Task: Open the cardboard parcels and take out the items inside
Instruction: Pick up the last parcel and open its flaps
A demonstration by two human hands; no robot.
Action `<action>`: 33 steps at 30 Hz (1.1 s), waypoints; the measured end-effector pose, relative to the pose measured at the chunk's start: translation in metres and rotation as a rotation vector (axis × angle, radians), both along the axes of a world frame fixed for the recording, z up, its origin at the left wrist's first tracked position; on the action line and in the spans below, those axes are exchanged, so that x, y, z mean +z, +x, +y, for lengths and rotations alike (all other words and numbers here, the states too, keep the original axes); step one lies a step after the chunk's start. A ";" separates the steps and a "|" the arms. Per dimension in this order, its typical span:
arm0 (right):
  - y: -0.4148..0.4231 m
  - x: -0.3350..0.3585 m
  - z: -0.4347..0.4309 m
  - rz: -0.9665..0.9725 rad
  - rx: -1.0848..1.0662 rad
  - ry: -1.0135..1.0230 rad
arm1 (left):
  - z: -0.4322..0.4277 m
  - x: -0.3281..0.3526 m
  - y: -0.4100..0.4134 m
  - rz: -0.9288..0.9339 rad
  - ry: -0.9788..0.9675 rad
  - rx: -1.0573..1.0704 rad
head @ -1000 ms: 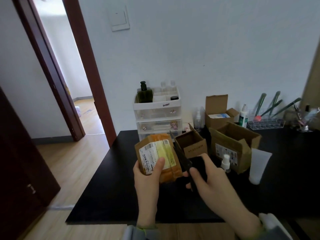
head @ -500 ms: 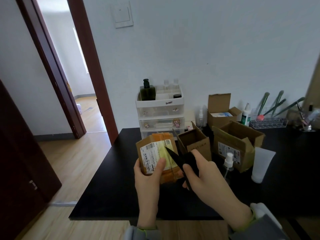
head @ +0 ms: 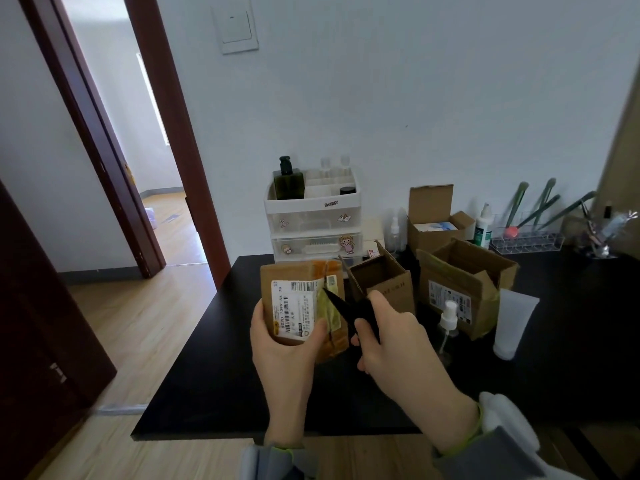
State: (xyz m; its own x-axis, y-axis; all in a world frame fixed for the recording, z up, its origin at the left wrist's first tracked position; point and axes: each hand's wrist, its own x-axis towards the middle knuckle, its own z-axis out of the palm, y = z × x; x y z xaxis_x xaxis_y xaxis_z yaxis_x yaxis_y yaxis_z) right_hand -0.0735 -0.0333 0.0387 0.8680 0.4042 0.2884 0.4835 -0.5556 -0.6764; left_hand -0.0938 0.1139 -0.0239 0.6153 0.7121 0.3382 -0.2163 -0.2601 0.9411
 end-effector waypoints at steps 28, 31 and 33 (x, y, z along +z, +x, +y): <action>0.001 -0.006 -0.046 0.207 0.113 -0.216 | 0.000 -0.001 0.004 0.001 -0.265 0.121; 0.012 -0.022 -0.051 0.170 -0.007 -0.178 | 0.012 0.000 0.004 -0.009 -0.338 0.135; 0.021 -0.037 -0.045 0.020 -0.056 -0.263 | 0.012 0.000 0.004 -0.019 -0.375 0.116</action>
